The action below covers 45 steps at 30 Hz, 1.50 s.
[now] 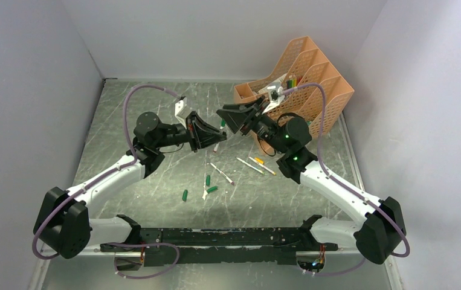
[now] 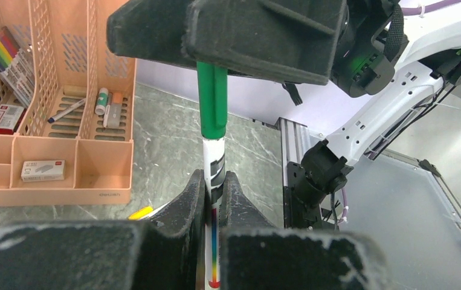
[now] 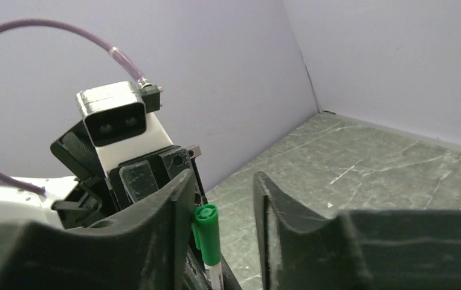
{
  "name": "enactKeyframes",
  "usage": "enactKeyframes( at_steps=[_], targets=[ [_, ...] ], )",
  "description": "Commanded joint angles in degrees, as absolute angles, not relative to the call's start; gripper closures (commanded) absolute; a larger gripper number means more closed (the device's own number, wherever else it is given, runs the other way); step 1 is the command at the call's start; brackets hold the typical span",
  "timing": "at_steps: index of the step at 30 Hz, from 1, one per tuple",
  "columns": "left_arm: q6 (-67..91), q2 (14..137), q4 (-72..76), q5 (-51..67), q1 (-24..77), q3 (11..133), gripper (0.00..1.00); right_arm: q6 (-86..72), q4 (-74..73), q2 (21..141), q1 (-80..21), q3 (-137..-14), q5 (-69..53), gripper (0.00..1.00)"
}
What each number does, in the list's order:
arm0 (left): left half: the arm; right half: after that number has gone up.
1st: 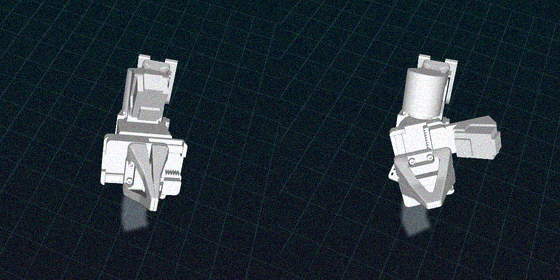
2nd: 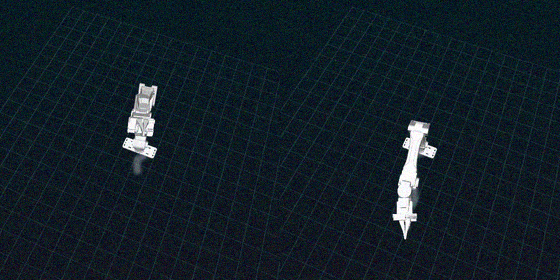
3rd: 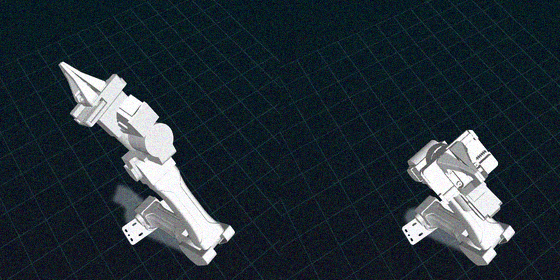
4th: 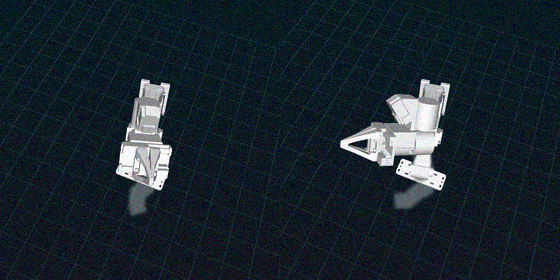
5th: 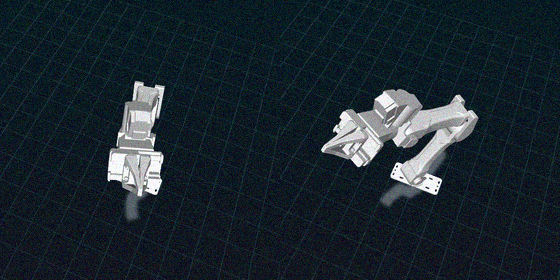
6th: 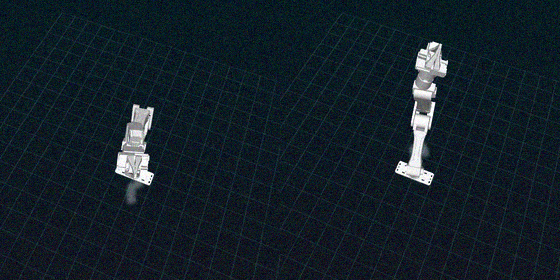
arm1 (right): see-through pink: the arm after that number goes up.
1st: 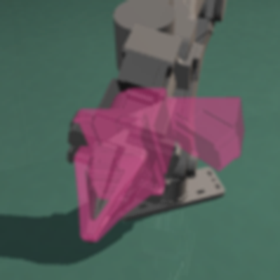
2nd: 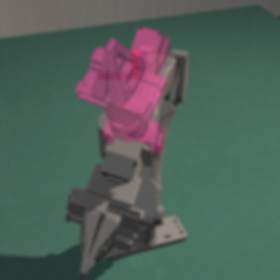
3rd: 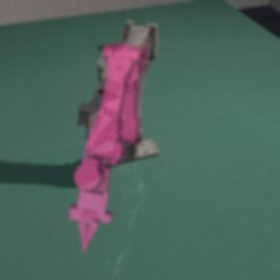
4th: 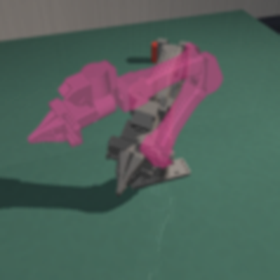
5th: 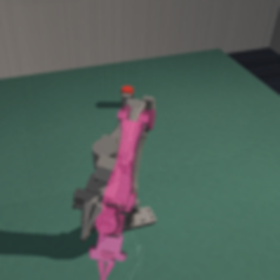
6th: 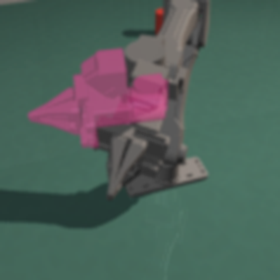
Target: Insert the pens into the pen caps
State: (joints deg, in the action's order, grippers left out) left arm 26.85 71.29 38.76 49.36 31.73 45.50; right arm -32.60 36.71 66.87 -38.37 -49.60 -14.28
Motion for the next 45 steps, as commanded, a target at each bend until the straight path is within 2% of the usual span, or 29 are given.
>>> enactKeyframes(
  at_steps=[1,4,11,13,15,22,34,45],
  targets=[
    [25.5,71.6,38.8,49.8,32.2,47.8,0.93,-31.2,35.6,67.1,-38.8,-50.8,-15.3,0.66],
    [26.7,72.1,40.0,49.9,32.3,48.0,0.93,-31.1,35.1,67.1,-39.1,-50.4,-15.0,0.74],
    [28.6,72.8,40.6,50.4,32.3,49.3,0.93,-30.0,31.8,67.4,-39.2,-50.1,-15.6,0.77],
    [28.4,72.7,40.1,50.3,32.3,49.8,0.93,-29.6,30.9,67.4,-39.2,-50.0,-15.5,0.85],
    [27.8,72.7,38.7,50.1,32.3,50.3,0.93,-29.7,31.6,67.1,-39.2,-49.3,-15.1,1.00],
    [27.9,73.7,36.9,48.3,32.3,52.1,0.93,-29.8,32.7,67.0,-39.1,-47.8,-15.3,1.00],
    [24.2,79.5,31.1,45.8,32.3,64.8,0.93,-31.4,34.1,69.6,-39.6,-42.0,-18.2,1.00],
    [21.9,82.3,30.0,45.1,31.6,71.4,0.93,-31.7,34.2,70.3,-39.8,-37.9,-19.2,1.00]
  ],
)
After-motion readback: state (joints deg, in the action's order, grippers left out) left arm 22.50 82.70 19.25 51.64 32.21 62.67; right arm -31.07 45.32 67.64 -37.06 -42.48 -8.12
